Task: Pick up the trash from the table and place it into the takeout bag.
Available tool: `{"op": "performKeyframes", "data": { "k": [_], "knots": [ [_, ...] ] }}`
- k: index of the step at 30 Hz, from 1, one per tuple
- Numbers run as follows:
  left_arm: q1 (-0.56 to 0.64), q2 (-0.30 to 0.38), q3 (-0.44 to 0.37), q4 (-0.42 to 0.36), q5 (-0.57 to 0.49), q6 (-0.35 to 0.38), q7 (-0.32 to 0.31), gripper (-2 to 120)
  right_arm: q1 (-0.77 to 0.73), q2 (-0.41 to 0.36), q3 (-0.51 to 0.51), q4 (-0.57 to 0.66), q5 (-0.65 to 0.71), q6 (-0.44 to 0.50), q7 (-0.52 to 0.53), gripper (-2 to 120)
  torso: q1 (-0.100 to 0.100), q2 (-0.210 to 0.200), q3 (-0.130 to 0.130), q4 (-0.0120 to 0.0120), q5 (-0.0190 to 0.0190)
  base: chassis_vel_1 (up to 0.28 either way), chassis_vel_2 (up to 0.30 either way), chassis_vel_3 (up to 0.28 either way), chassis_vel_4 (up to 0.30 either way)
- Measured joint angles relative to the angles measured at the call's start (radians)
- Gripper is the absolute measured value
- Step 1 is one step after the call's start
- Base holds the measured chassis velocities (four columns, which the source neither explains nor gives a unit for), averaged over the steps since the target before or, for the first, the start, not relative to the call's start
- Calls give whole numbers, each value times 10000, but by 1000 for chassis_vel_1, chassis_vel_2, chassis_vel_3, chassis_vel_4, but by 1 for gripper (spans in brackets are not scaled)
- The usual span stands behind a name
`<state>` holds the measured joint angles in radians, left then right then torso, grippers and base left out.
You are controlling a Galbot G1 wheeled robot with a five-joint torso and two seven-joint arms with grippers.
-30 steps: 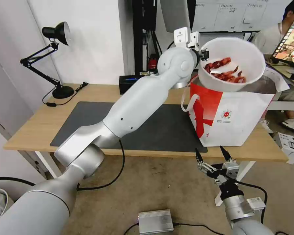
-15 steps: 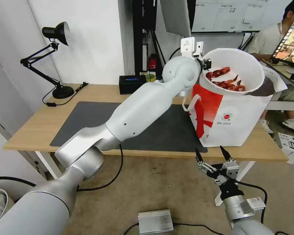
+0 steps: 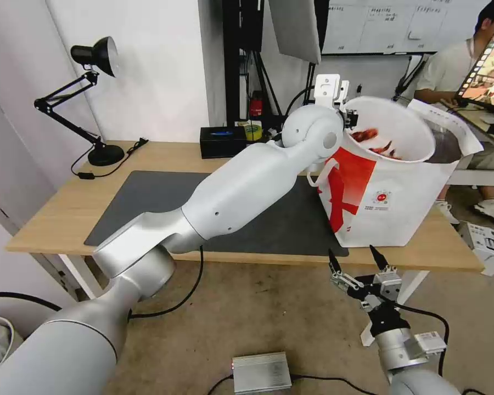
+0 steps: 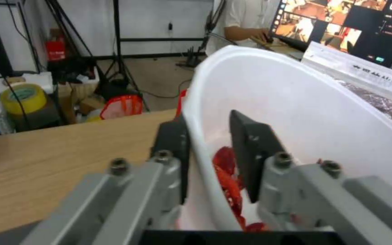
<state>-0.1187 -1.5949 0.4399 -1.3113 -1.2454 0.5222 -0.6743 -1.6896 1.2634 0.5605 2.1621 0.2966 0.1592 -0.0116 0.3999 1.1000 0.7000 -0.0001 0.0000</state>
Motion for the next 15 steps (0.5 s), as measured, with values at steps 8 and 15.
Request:
{"op": "performKeyframes", "data": {
  "k": [8,15],
  "knots": [
    [22,1,5,-4,3,-29,-4,59,0,0,0,0,0,0,0,100,0,0,0,1,0,0,0,0,0],
    [82,1,88,-52,3,-60,-1,81,0,0,-1,0,0,0,0,100,0,0,0,0,0,0,0,0,0]
  ]
}}
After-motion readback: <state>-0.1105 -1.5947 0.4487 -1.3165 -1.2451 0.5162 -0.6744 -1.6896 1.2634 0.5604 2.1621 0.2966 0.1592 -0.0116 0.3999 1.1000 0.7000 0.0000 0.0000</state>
